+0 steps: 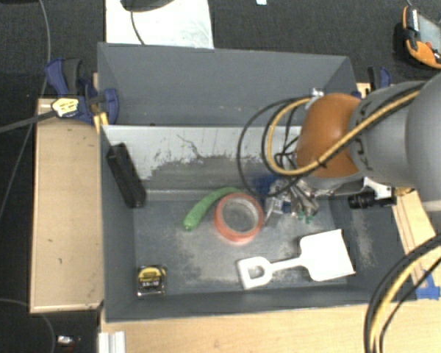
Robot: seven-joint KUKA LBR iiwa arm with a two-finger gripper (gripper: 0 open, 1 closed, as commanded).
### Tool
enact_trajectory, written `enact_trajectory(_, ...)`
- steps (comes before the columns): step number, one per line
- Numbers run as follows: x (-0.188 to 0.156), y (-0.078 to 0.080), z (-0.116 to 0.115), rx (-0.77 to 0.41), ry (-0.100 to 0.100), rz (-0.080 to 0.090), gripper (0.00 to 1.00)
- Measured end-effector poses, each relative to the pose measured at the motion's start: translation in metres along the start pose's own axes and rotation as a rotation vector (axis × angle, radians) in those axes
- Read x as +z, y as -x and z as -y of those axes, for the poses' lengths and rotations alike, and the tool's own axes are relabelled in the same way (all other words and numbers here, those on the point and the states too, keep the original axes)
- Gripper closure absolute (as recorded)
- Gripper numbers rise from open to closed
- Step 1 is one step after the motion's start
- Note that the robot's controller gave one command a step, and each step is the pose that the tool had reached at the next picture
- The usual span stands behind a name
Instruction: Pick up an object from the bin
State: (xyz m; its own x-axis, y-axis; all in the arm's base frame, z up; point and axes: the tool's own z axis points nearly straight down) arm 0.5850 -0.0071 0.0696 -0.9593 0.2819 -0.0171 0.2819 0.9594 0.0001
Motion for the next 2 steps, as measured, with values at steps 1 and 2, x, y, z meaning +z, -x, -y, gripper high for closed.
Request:
enact_trajectory(1,-0.002,-0.002,-0.001,0.056,0.005,0.007,1.0)
enact_trajectory(2,-0.002,0.001,-0.026,-0.006,0.0,0.003,1.0)
